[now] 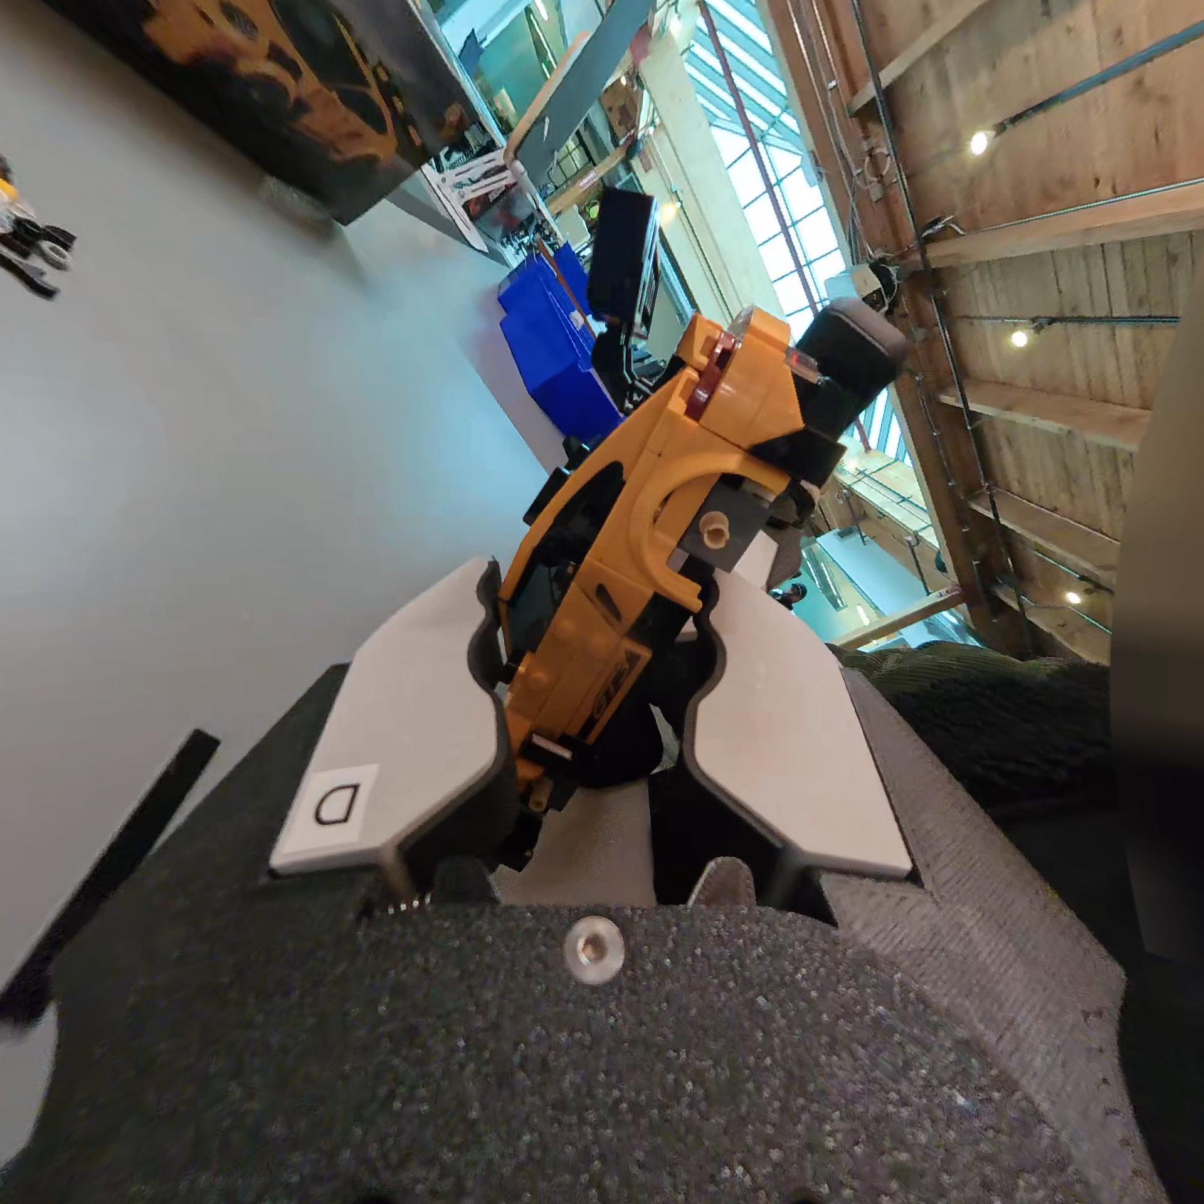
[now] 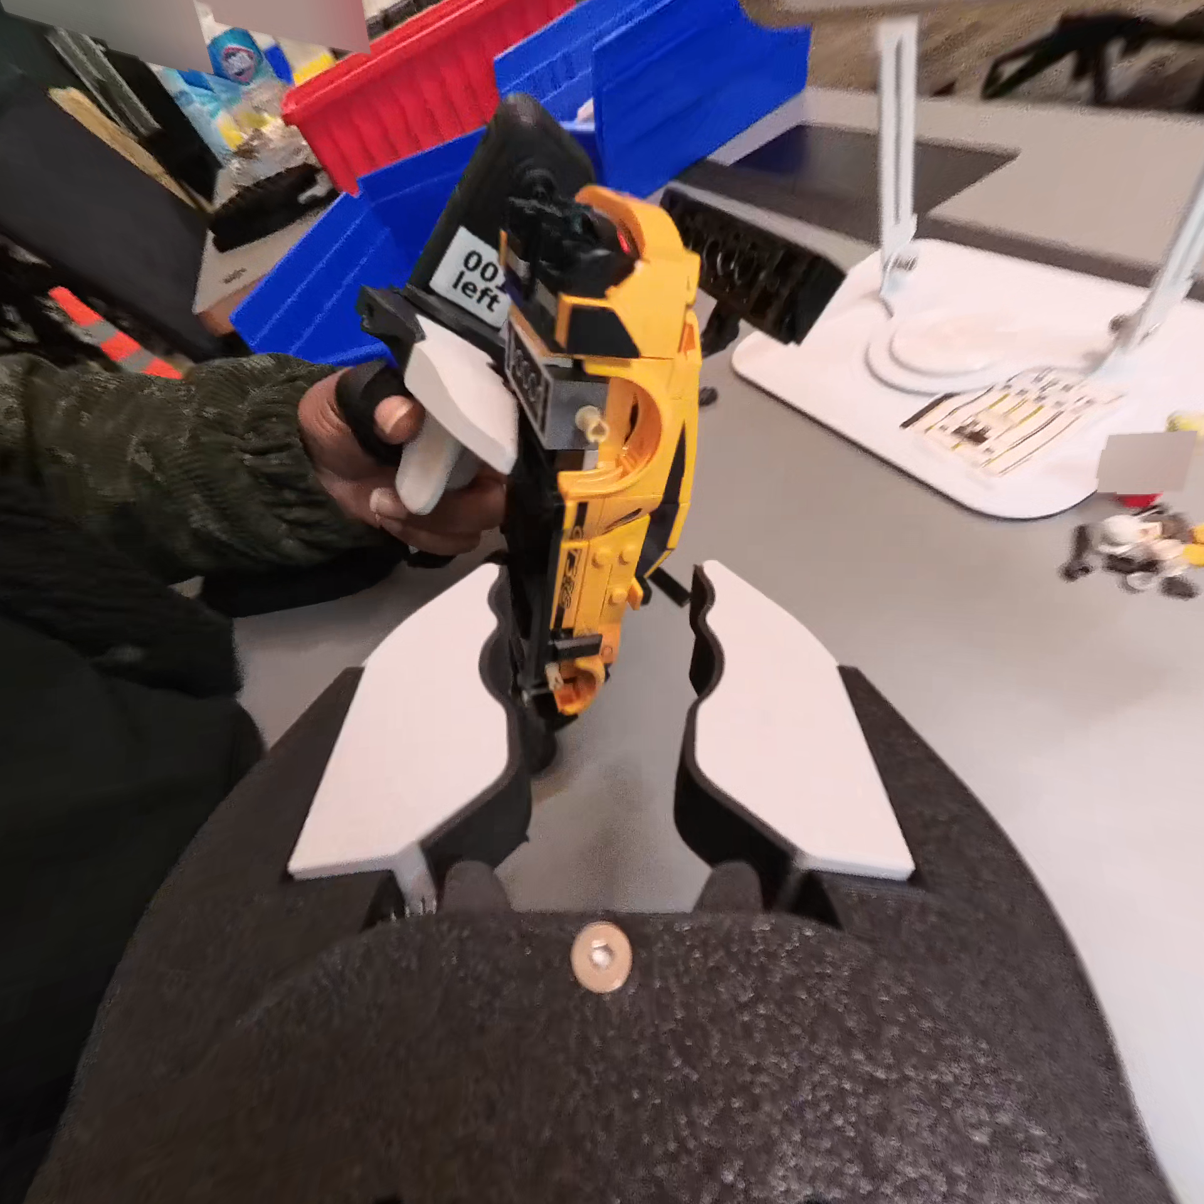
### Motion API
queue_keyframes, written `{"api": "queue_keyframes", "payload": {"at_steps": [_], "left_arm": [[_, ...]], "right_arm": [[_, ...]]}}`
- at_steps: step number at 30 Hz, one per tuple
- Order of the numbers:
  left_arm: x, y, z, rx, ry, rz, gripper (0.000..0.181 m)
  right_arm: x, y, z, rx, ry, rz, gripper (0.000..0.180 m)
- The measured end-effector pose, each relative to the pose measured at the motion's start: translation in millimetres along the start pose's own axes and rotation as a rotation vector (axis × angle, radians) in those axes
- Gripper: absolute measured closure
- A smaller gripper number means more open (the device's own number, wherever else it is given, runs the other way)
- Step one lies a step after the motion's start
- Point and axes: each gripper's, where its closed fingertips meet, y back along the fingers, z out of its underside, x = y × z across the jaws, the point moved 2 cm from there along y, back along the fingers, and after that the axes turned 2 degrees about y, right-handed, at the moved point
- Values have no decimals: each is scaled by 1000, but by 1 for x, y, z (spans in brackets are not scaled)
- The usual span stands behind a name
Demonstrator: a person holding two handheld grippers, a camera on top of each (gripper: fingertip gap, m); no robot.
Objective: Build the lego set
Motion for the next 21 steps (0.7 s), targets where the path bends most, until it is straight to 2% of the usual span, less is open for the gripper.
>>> {"api": "queue_keyframes", "payload": {"at_steps": [3,5,7,10,13,17,21], "left_arm": [[-2,-12,0,1,11,-11,124],[-2,-16,-3,12,22,-8,124],[-4,-18,-6,20,38,-18,124],[-7,-19,-7,7,39,-17,124],[-4,-21,-6,-19,48,22,124],[-6,-19,-6,-36,56,34,124],[2,-15,-11,-60,30,72,120]], "right_arm": [[4,-6,1,46,-73,-51,124],[12,-3,0,80,-104,-64,134],[17,-3,-1,98,-158,-94,134],[23,-7,0,110,-177,-130,123],[19,-11,0,124,-190,-242,117],[16,-14,-3,152,-133,-262,130],[14,-13,-13,213,-186,-293,131]]}}
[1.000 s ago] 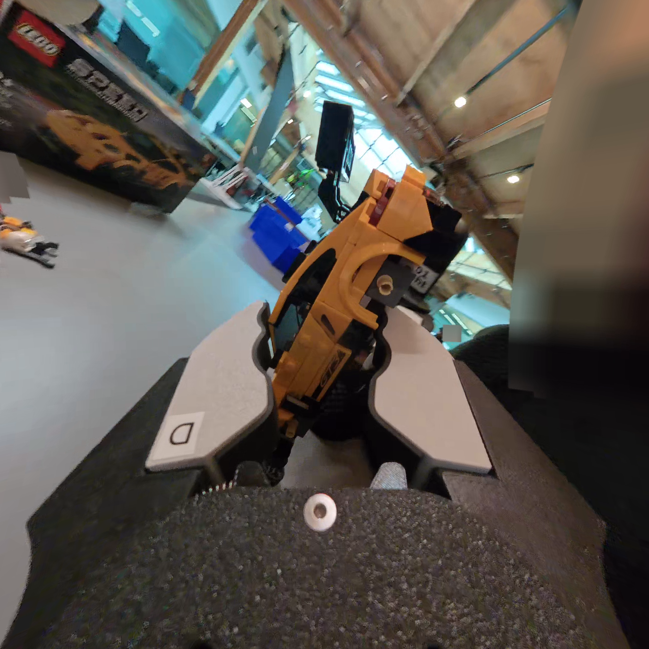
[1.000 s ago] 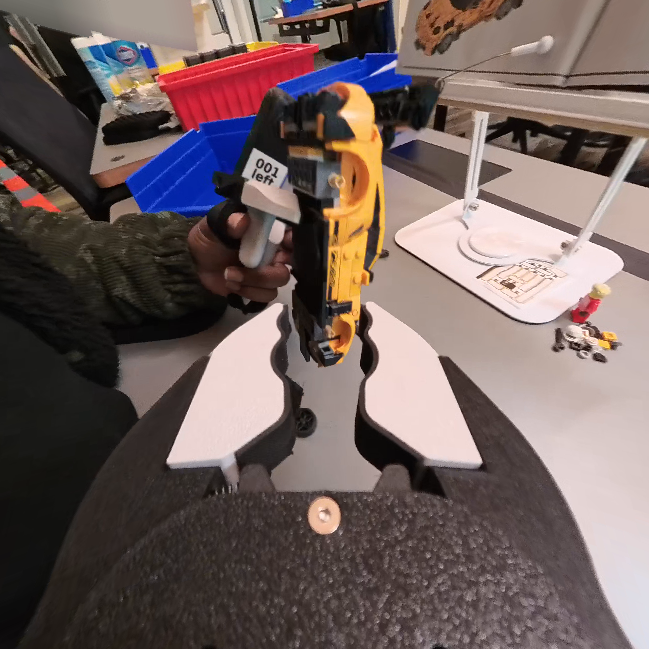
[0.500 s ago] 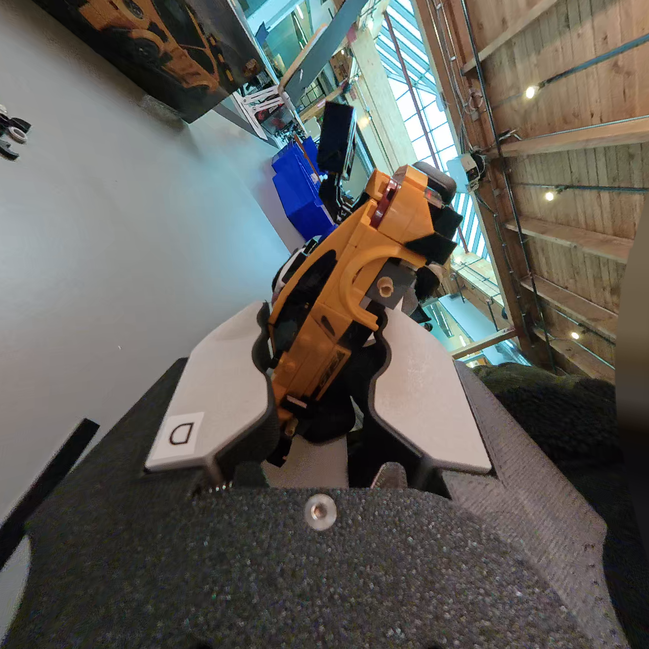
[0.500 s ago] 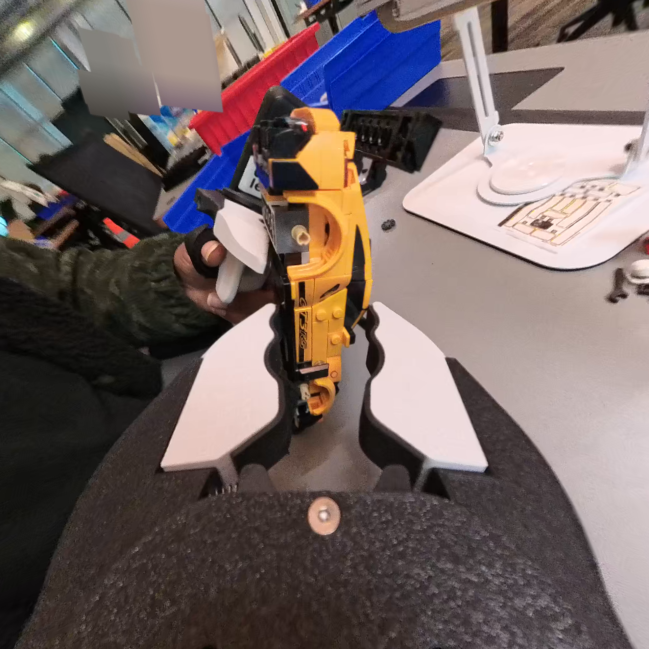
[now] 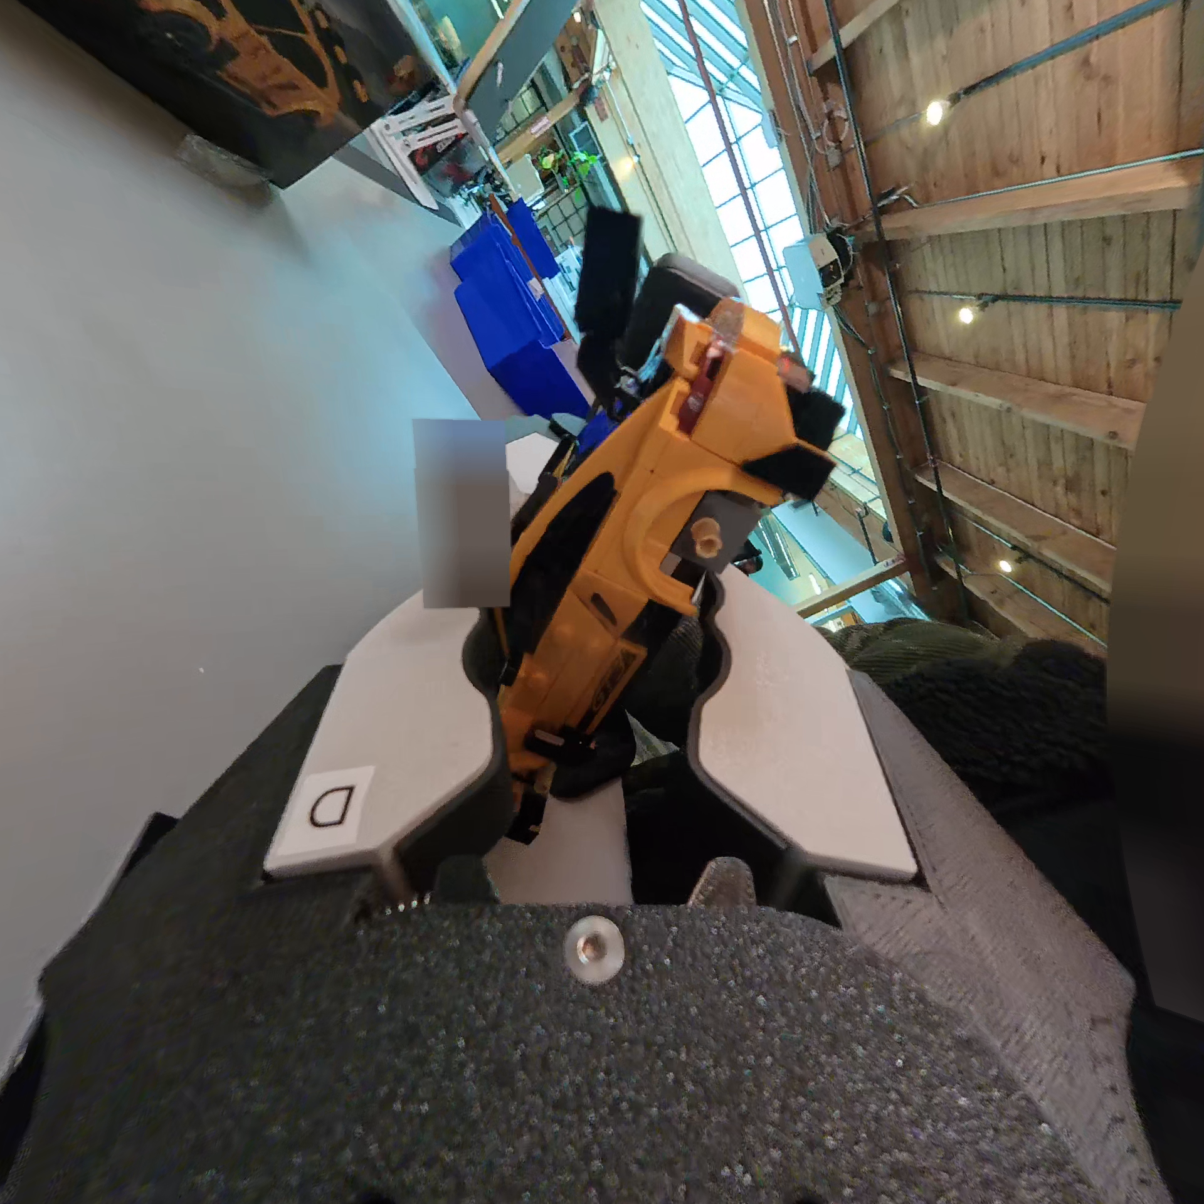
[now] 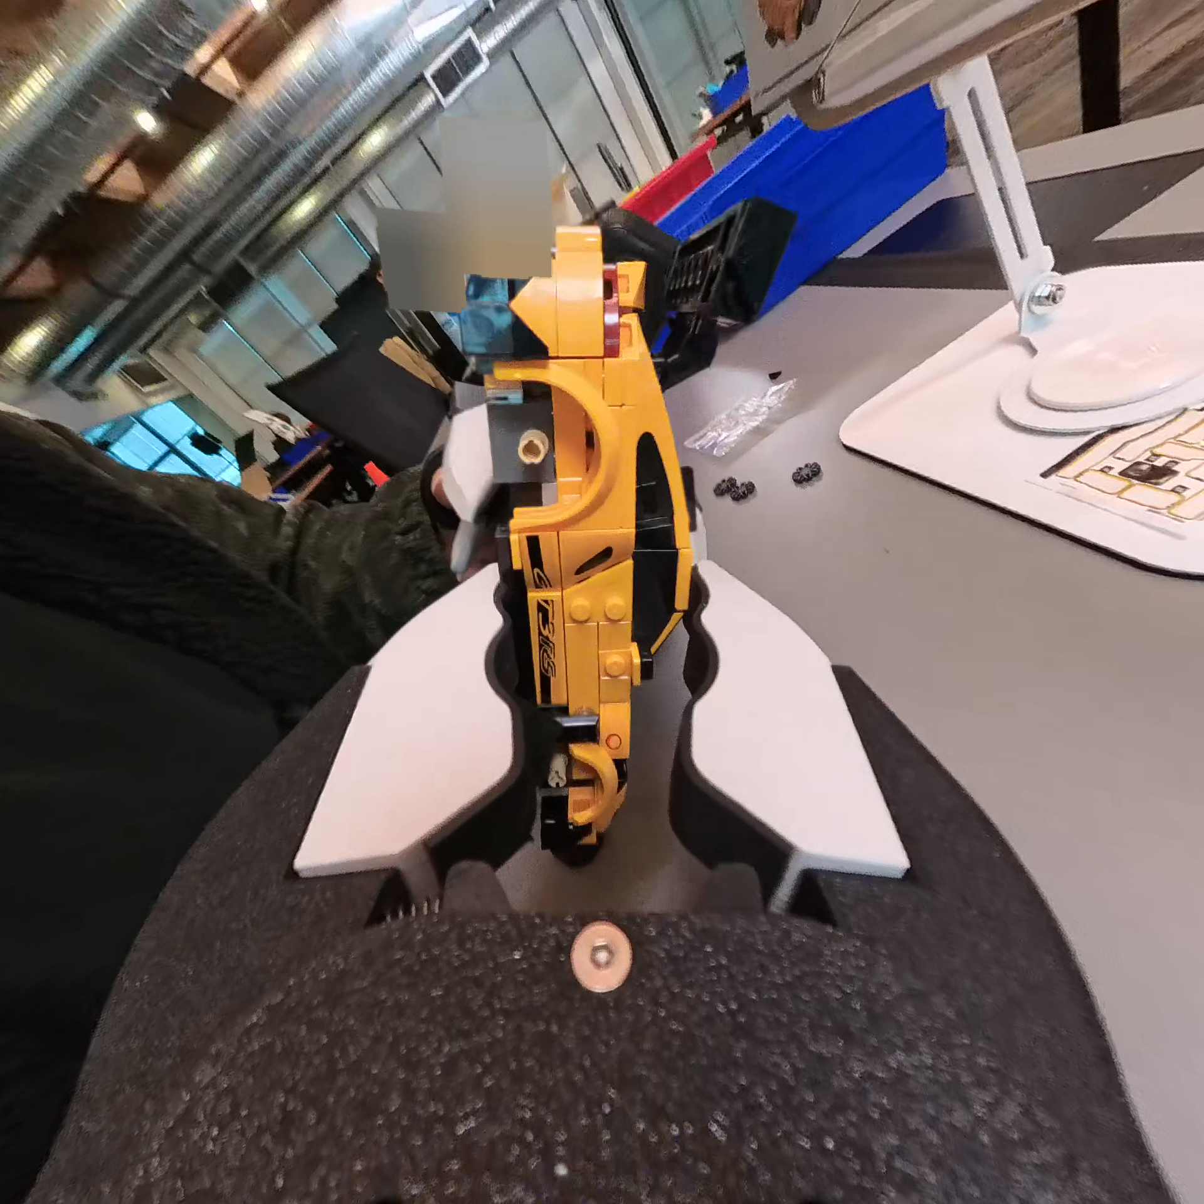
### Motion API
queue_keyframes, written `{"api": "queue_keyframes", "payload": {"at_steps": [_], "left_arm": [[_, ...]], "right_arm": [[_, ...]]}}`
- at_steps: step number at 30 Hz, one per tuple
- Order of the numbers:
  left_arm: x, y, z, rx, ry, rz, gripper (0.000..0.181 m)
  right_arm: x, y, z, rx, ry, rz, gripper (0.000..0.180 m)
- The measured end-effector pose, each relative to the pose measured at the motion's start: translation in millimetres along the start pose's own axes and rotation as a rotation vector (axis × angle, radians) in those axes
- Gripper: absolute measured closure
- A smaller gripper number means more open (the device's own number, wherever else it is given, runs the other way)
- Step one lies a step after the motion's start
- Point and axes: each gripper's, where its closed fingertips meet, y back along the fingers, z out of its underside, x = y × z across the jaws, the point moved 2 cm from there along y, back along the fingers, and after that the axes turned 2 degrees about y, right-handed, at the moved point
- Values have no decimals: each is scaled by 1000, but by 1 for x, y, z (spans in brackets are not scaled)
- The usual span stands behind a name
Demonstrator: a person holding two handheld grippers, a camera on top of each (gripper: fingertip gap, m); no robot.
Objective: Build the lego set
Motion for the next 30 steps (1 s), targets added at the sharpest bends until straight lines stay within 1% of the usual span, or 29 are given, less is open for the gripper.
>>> {"api": "queue_keyframes", "payload": {"at_steps": [2,4,6,8,9,11,13,15,19,22,25,27,30], "left_arm": [[7,9,-7,-4,-46,-3,112],[15,31,-18,12,-145,-56,114],[16,63,-27,20,-276,-206,120],[6,97,-27,-12,-369,-405,133],[-4,111,-24,-57,-411,-527,138],[-27,128,-10,-218,-480,-722,146],[-44,123,9,-393,-533,-811,155],[-60,107,24,-532,-576,-852,155],[-82,72,34,-715,-675,-880,152],[-98,66,40,-869,-707,-922,150],[-99,63,43,-919,-690,-907,161],[-99,65,44,-940,-674,-910,173],[-99,65,43,-921,-661,-912,173]], "right_arm": [[-1,1,-2,15,-20,-10,131],[-1,5,-2,26,-55,-11,131],[3,10,-3,53,-116,-6,131],[9,14,-2,79,-173,3,131],[14,16,-1,88,-189,14,131],[22,18,0,107,-227,27,131],[27,19,0,139,-284,28,131],[32,20,-1,166,-317,51,131],[37,28,-2,201,-350,124,131],[41,35,-3,241,-392,164,131],[43,42,-2,278,-442,190,131],[44,46,0,291,-468,210,131],[44,47,4,303,-514,228,131]]}}
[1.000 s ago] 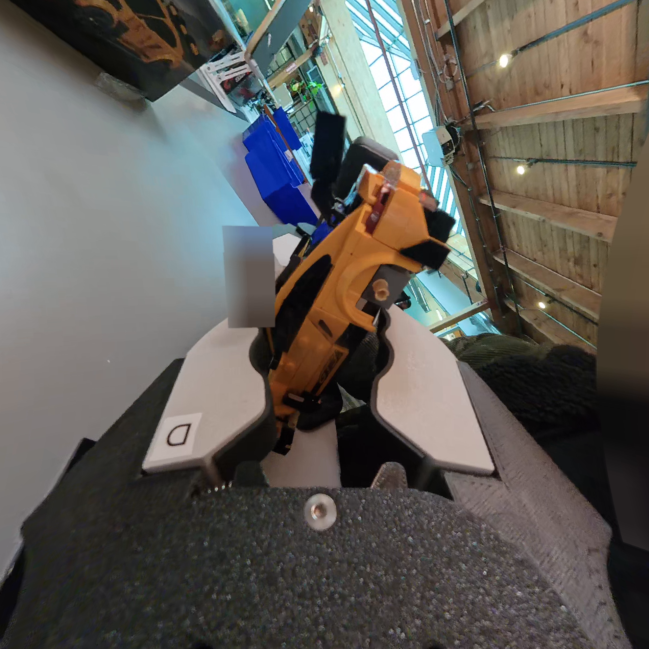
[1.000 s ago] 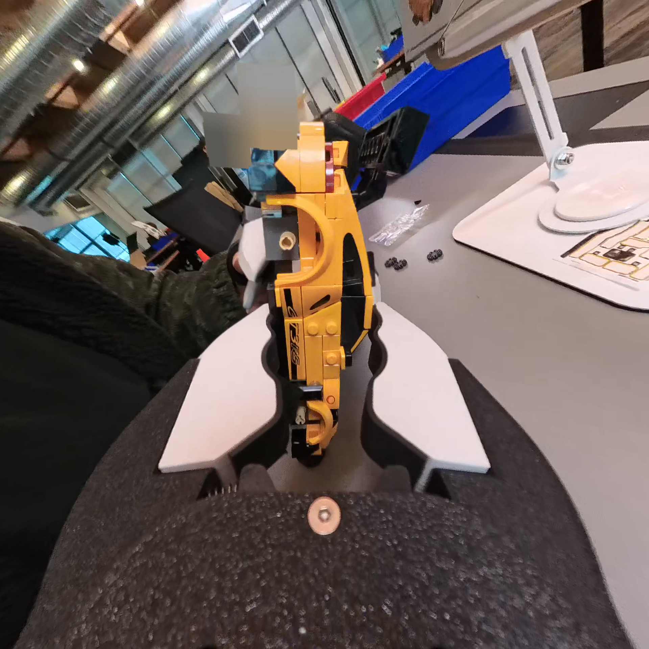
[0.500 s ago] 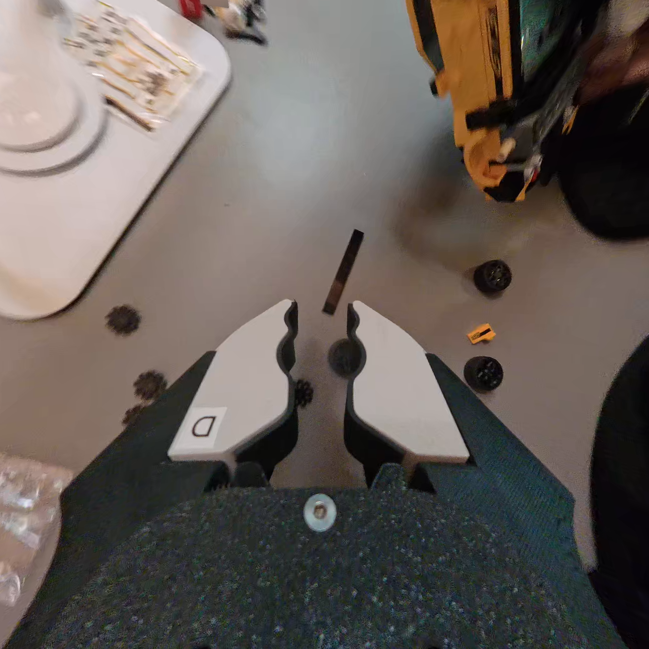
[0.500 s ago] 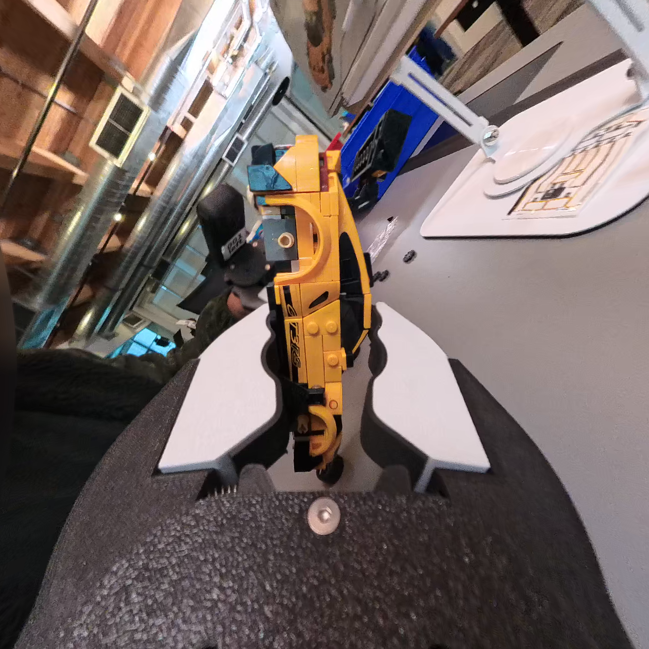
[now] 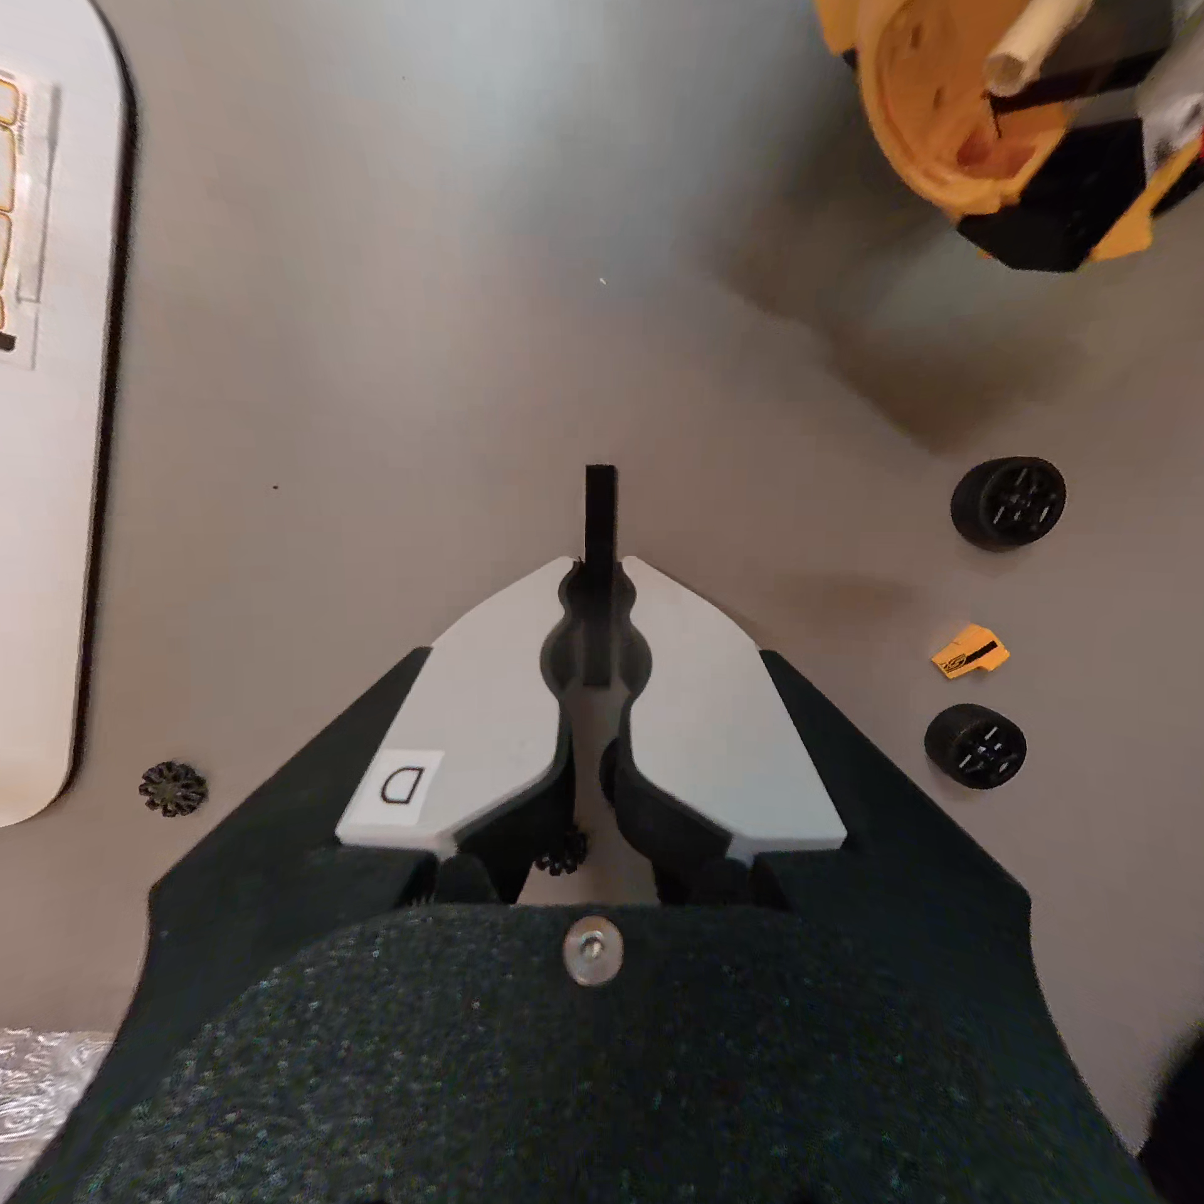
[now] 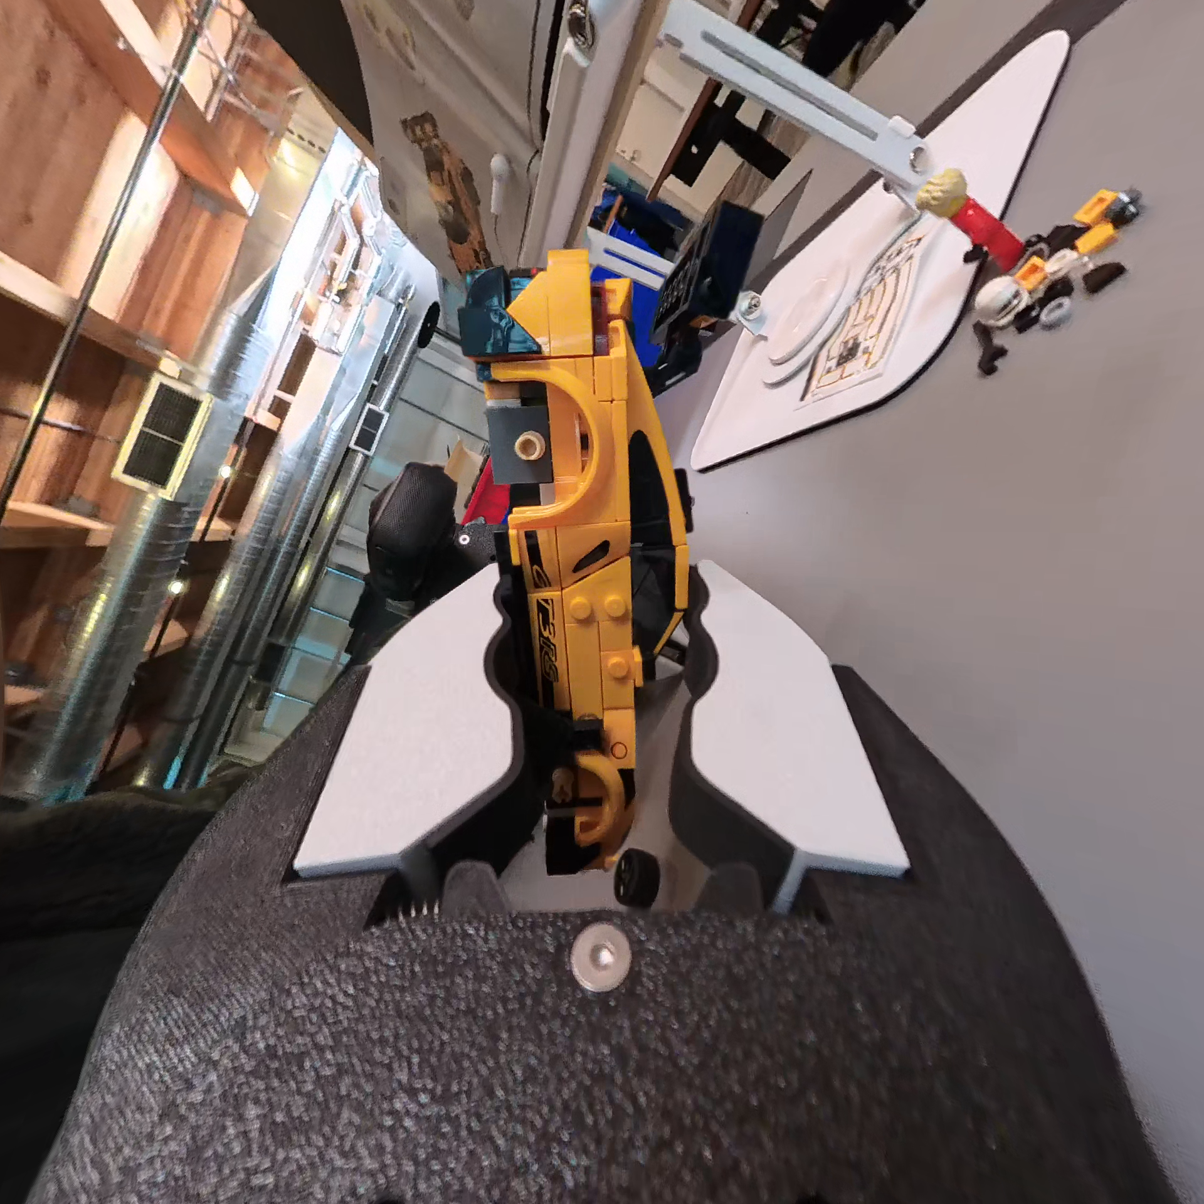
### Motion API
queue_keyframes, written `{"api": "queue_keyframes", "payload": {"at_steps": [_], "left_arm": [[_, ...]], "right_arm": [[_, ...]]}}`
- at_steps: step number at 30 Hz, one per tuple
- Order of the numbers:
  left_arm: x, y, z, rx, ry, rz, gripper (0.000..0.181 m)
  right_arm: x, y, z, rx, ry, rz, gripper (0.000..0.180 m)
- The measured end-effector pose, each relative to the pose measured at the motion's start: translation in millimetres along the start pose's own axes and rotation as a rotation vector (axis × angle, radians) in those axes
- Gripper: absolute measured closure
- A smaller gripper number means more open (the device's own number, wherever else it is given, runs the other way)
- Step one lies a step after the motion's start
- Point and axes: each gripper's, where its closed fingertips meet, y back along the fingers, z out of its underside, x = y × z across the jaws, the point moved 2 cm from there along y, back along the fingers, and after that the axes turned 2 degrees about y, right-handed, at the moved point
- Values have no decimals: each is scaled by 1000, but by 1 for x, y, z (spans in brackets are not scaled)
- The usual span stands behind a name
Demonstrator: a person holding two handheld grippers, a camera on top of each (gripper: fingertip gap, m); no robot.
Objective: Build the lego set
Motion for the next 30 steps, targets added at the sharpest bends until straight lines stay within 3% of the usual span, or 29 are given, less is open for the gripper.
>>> {"api": "queue_keyframes", "payload": {"at_steps": [3,10,16,30], "left_arm": [[-1,12,-5,93,74,48,173],[4,108,-52,525,383,256,173],[1,118,-53,550,440,188,173],[-1,104,-52,564,464,227,173]], "right_arm": [[-3,-1,7,-3,-70,-2,131],[-14,-24,30,86,-248,4,131],[-21,-44,48,157,-379,-33,131],[-22,-34,50,138,-377,-82,131]]}}
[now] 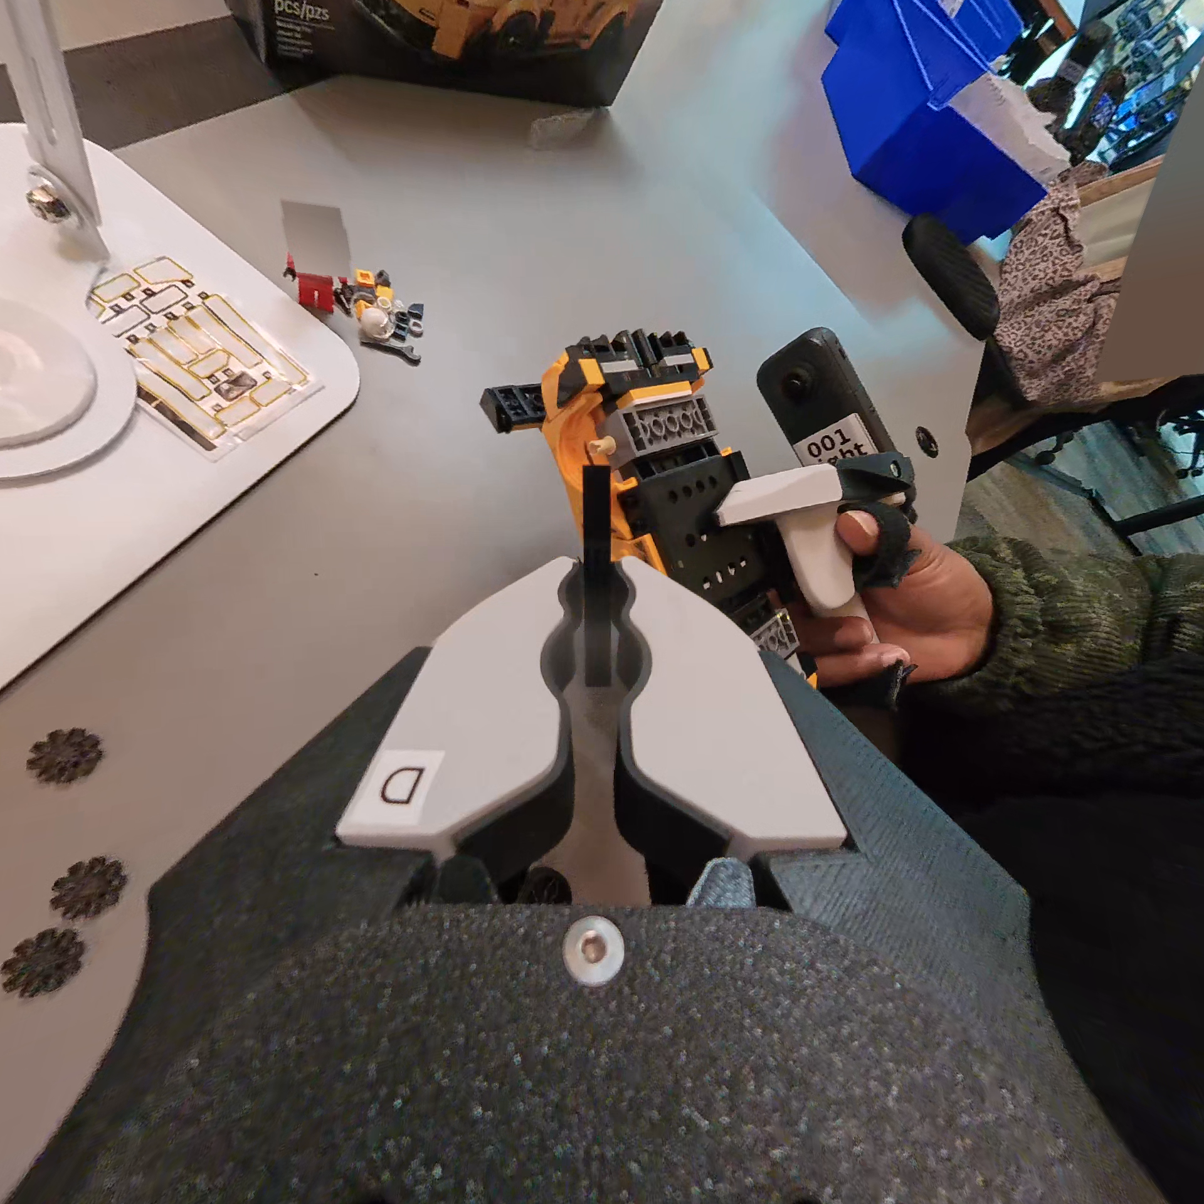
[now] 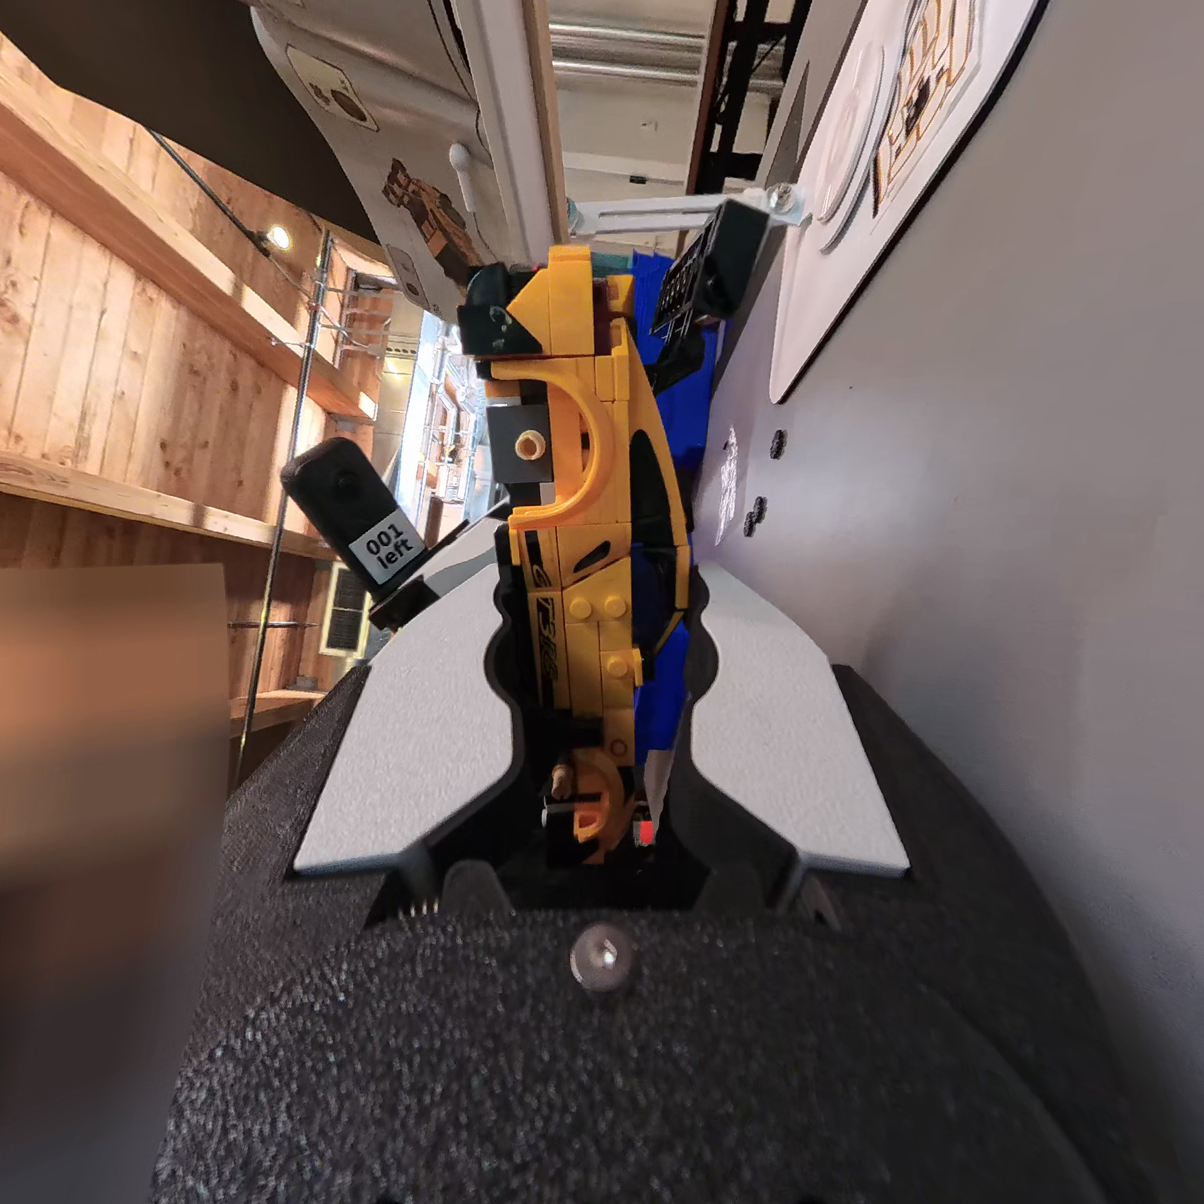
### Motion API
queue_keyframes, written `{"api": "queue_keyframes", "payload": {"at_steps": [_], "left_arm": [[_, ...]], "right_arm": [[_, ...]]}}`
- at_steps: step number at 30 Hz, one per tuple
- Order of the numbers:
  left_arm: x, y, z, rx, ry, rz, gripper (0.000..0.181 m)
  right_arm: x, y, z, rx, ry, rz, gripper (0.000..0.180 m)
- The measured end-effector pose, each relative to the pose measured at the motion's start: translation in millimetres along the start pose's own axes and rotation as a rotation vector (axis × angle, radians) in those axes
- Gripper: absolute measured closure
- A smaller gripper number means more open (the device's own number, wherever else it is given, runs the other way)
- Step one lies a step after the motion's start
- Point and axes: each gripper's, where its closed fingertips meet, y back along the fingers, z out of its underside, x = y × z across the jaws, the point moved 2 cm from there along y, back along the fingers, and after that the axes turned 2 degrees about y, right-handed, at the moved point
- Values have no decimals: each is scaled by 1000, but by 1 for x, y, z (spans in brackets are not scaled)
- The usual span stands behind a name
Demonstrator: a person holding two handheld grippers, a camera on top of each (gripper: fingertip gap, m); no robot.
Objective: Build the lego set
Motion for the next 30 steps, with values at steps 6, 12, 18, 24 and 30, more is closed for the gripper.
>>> {"api": "queue_keyframes", "payload": {"at_steps": [6,12,18,24,30], "left_arm": [[3,1,-1,15,0,16,173],[-1,5,-3,39,1,10,173],[-13,3,5,34,28,-1,173],[-25,-1,16,21,57,-9,173],[-27,1,18,28,66,-11,173]], "right_arm": [[-6,-3,6,-35,8,-58,131],[-14,-4,10,-71,55,-110,131],[-13,-5,12,-91,162,-66,131],[-20,-6,18,-137,334,-51,131],[-29,-5,19,-147,326,-125,131]]}}
